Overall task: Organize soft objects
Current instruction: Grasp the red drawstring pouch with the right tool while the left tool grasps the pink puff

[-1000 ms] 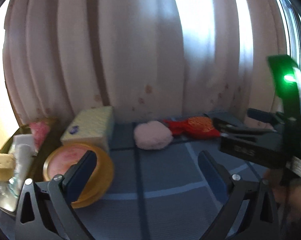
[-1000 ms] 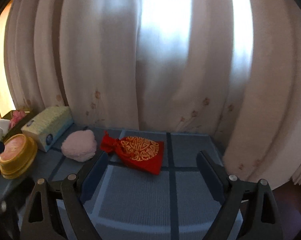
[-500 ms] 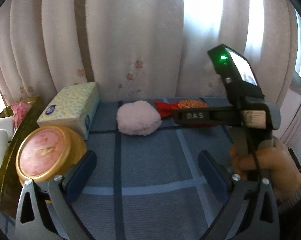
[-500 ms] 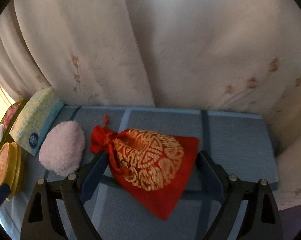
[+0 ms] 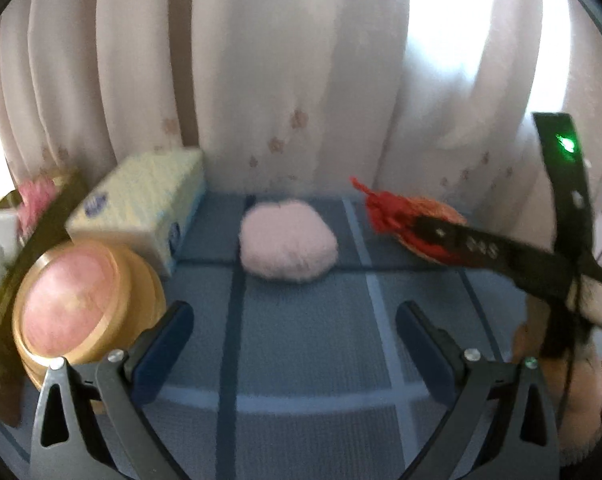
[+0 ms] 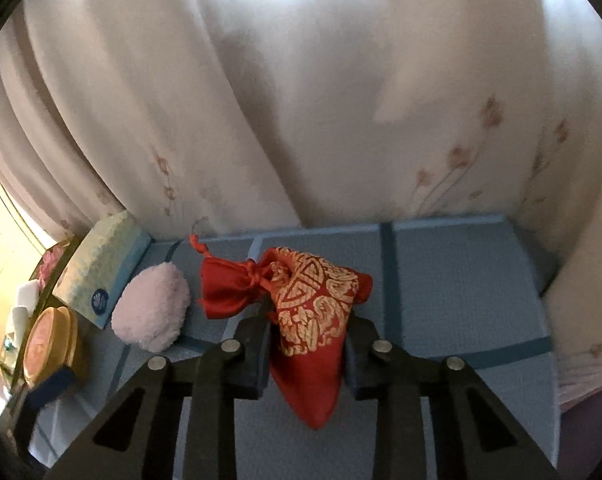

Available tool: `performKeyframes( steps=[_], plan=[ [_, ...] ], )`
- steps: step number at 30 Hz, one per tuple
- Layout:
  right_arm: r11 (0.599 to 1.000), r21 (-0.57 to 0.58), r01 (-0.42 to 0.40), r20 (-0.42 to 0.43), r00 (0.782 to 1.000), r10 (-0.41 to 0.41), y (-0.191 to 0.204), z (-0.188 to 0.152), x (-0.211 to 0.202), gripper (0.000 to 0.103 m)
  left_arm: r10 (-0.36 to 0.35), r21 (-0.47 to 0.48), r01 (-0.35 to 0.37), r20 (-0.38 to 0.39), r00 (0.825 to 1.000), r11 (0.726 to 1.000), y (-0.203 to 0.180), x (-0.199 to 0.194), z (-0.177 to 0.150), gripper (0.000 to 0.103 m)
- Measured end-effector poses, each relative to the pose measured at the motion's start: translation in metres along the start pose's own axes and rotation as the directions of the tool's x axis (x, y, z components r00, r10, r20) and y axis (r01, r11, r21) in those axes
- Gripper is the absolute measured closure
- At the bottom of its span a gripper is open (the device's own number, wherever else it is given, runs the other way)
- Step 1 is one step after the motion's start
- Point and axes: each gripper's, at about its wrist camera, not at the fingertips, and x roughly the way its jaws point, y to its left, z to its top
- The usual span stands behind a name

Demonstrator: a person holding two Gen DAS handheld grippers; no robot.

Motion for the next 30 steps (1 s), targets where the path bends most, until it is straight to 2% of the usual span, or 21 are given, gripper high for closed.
performKeyframes(
  steps=[5, 7, 11, 12, 16, 20, 22, 24, 25, 27, 30],
  plan=[
    [0.999, -0.025, 0.023, 0.087, 0.996, -0.021, -0.002, 0.009, -0.007, 0.073, 0.03, -0.007, -0.03, 0.01, 1.0, 1.0, -0.006, 0.012, 0.024, 0.001],
    [0.999, -0.028, 0.038, 0.15, 0.988, -0.033, -0.003, 0.013, -0.018, 0.073, 0.046, -0.03, -0.046, -0.01, 0.999, 0.998, -0.005, 0.024, 0.034, 0.003],
    [0.999, 0.007, 0.054, 0.22, 0.974, -0.054, -0.013, 0.018, -0.032, 0.073, 0.078, -0.076, -0.084, -0.082, 0.994, 0.993, 0.0, 0.06, 0.047, 0.019],
    [0.998, 0.02, 0.051, 0.224, 0.973, -0.054, -0.016, 0.019, -0.033, 0.073, 0.078, -0.083, -0.088, -0.113, 0.99, 0.993, 0.001, 0.072, 0.049, 0.023],
    [0.996, 0.076, 0.037, 0.225, 0.973, -0.054, -0.03, 0.021, -0.037, 0.073, 0.075, -0.113, -0.097, -0.185, 0.98, 0.989, 0.005, 0.099, 0.048, 0.025],
    [0.995, 0.1, 0.024, 0.22, 0.975, -0.046, -0.037, 0.02, -0.04, 0.073, 0.055, -0.099, -0.075, -0.19, 0.98, 0.992, 0.003, 0.106, 0.051, 0.025],
    [0.995, 0.099, 0.018, 0.215, 0.976, -0.039, -0.036, 0.02, -0.039, 0.073, 0.053, -0.096, -0.071, -0.186, 0.981, 0.993, 0.004, 0.105, 0.052, 0.031],
    [0.995, 0.094, 0.022, 0.216, 0.975, -0.042, -0.035, 0.019, -0.04, 0.073, 0.016, -0.123, -0.037, -0.167, 0.986, 0.992, 0.008, 0.102, 0.053, 0.053],
    [0.995, 0.091, 0.03, 0.22, 0.974, -0.049, -0.034, 0.019, -0.038, 0.073, 0.002, -0.133, -0.024, -0.163, 0.987, 0.991, 0.01, 0.101, 0.053, 0.054],
    [0.995, 0.086, 0.054, 0.23, 0.971, -0.072, -0.026, 0.019, -0.033, 0.073, -0.025, -0.146, 0.002, -0.156, 0.987, 0.989, 0.013, 0.099, 0.054, 0.064],
    [0.994, 0.079, 0.081, 0.248, 0.964, -0.098, -0.024, 0.018, -0.033, 0.073, -0.073, -0.139, 0.056, -0.125, 0.989, 0.989, 0.014, 0.093, 0.055, 0.069]
  ],
)
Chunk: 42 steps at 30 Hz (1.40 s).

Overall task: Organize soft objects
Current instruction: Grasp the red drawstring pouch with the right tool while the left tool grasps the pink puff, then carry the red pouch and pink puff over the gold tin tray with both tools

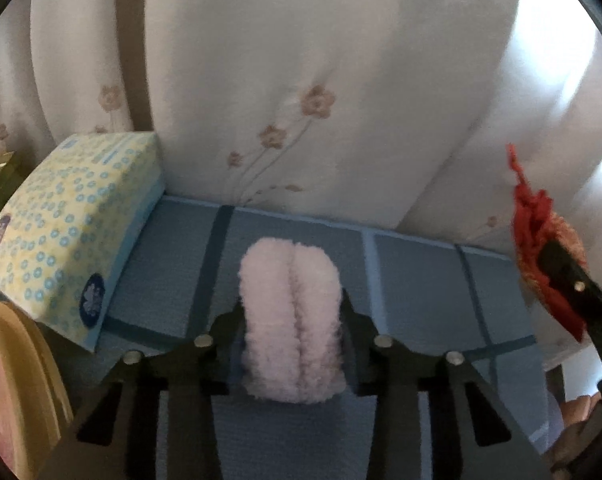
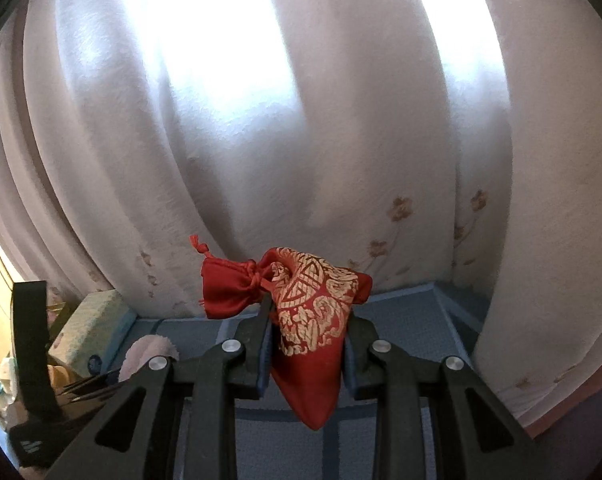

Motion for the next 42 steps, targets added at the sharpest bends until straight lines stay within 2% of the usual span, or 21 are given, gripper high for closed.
performKeyframes(
  steps=[6, 10, 14, 21, 26, 34, 42],
  plan=[
    [0.998, -0.017, 0.065, 0.075, 0.995, -0.064, 0.005, -0.002, -0.008, 0.073, -0.02, 0.102, 0.005, 0.15, 0.988, 0.995, -0.019, -0.032, -0.003, 0.069],
    [0.991, -0.051, 0.127, 0.126, 0.985, -0.12, 0.013, -0.005, -0.015, 0.073, -0.005, 0.177, -0.04, 0.249, 0.969, 0.983, -0.032, -0.053, -0.01, 0.069],
    [0.978, -0.104, 0.179, 0.149, 0.975, -0.163, 0.024, -0.01, -0.018, 0.073, -0.001, 0.239, -0.078, 0.312, 0.95, 0.968, -0.043, -0.067, -0.016, 0.069],
    [0.965, -0.129, 0.228, 0.17, 0.964, -0.205, 0.046, -0.021, -0.016, 0.073, -0.008, 0.27, -0.095, 0.357, 0.934, 0.958, -0.046, -0.078, -0.031, 0.069],
    [0.969, -0.094, 0.229, 0.165, 0.963, -0.212, 0.046, -0.027, -0.023, 0.073, -0.006, 0.256, -0.093, 0.362, 0.932, 0.962, -0.041, -0.076, -0.038, 0.069],
    [0.967, -0.11, 0.228, 0.181, 0.962, -0.206, 0.065, -0.04, -0.033, 0.073, -0.009, 0.26, -0.099, 0.382, 0.924, 0.961, -0.036, -0.087, -0.048, 0.069],
    [0.969, -0.084, 0.231, 0.194, 0.958, -0.211, 0.053, -0.044, -0.05, 0.073, -0.011, 0.247, -0.096, 0.398, 0.917, 0.964, -0.025, -0.103, -0.06, 0.069]
  ],
)
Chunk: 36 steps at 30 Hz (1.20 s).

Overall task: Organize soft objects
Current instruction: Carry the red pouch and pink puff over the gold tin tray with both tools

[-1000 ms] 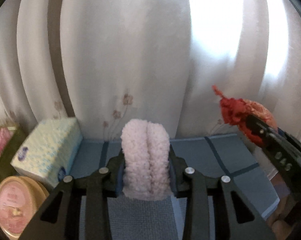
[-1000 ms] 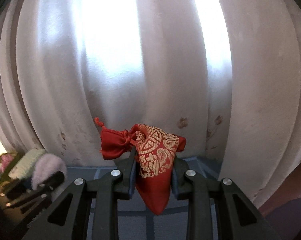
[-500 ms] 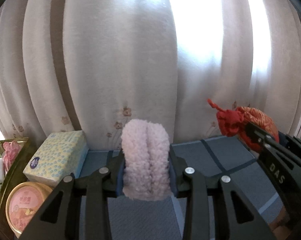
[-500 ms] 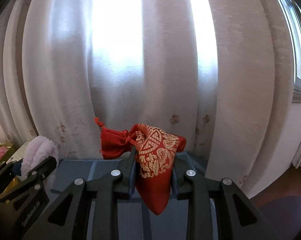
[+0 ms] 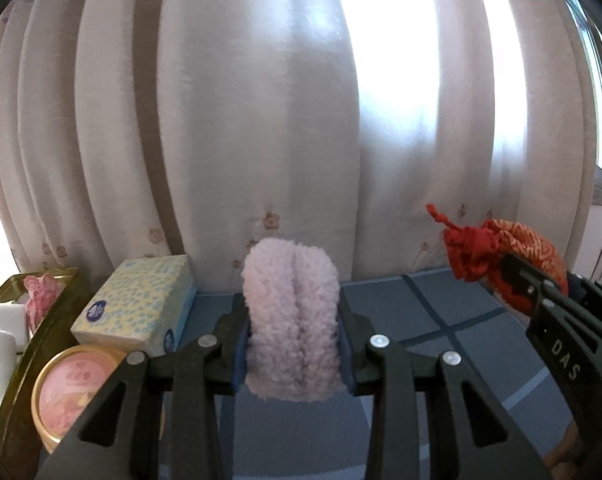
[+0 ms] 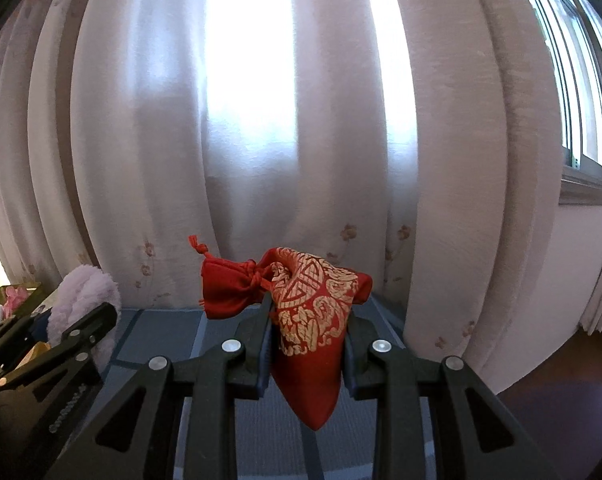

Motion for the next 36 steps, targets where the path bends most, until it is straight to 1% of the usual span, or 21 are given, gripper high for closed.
performKeyframes(
  steps=[6, 10, 13, 16, 21, 31, 36],
  plan=[
    [1.0, 0.014, 0.007, 0.019, 1.0, -0.007, -0.004, -0.004, -0.021, 0.073, -0.003, -0.001, 0.003, 0.012, 1.0, 1.0, 0.005, -0.014, -0.005, 0.069],
    [1.0, 0.002, 0.03, 0.072, 0.997, -0.03, 0.001, -0.009, -0.042, 0.073, -0.006, -0.005, 0.006, 0.016, 1.0, 1.0, 0.009, -0.023, -0.008, 0.069],
    [1.0, -0.004, 0.028, 0.075, 0.997, -0.028, 0.005, -0.012, -0.053, 0.073, -0.006, -0.003, 0.006, 0.023, 1.0, 1.0, 0.011, -0.029, -0.01, 0.069],
    [0.999, 0.021, 0.026, 0.078, 0.997, -0.027, 0.003, -0.014, -0.061, 0.073, -0.008, -0.003, 0.008, 0.038, 0.999, 1.0, 0.014, -0.039, -0.013, 0.069],
    [0.998, 0.06, 0.014, 0.079, 0.997, -0.019, 0.003, -0.018, -0.073, 0.073, -0.01, -0.016, 0.011, 0.037, 0.999, 1.0, 0.021, -0.05, -0.017, 0.069],
    [0.999, 0.036, -0.015, 0.087, 0.996, 0.012, 0.027, -0.024, -0.091, 0.073, -0.013, -0.019, 0.013, 0.039, 0.999, 1.0, 0.034, -0.067, -0.022, 0.069],
    [0.999, 0.038, -0.027, 0.087, 0.996, 0.024, 0.036, -0.027, -0.095, 0.073, -0.012, -0.037, 0.013, 0.034, 0.999, 0.999, 0.044, -0.073, -0.025, 0.069]
  ],
)
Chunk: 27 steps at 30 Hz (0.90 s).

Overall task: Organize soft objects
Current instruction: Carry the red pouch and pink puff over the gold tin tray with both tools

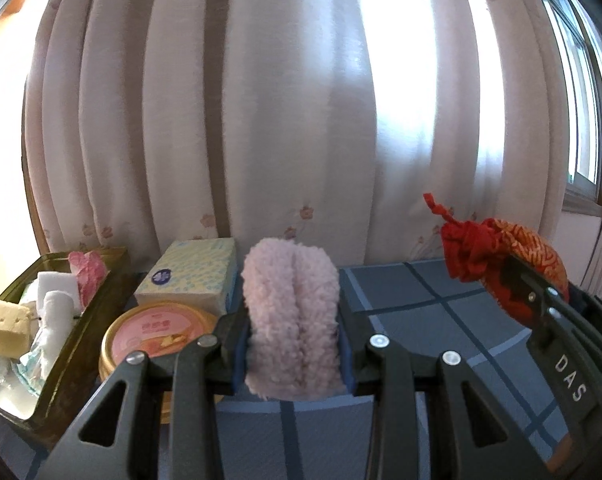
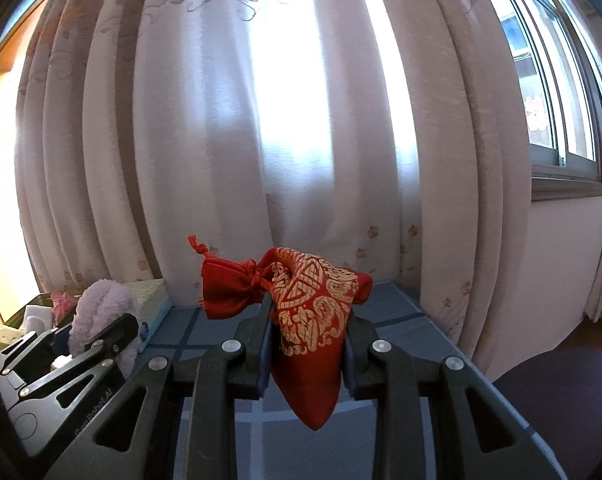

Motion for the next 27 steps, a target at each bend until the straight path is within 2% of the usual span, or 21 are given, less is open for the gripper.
performKeyframes(
  steps=[13, 27],
  plan=[
    [0.997, -0.035, -0.064, 0.017, 0.998, 0.065, 0.049, -0.007, -0.012, 0.073, 0.039, -0.004, -0.039, 0.021, 0.999, 0.999, 0.033, -0.016, -0.004, 0.069],
    [0.993, -0.007, -0.12, -0.015, 0.993, 0.12, 0.081, -0.009, -0.006, 0.073, 0.083, -0.053, -0.082, 0.015, 0.996, 0.995, 0.081, -0.025, -0.006, 0.069]
  ],
)
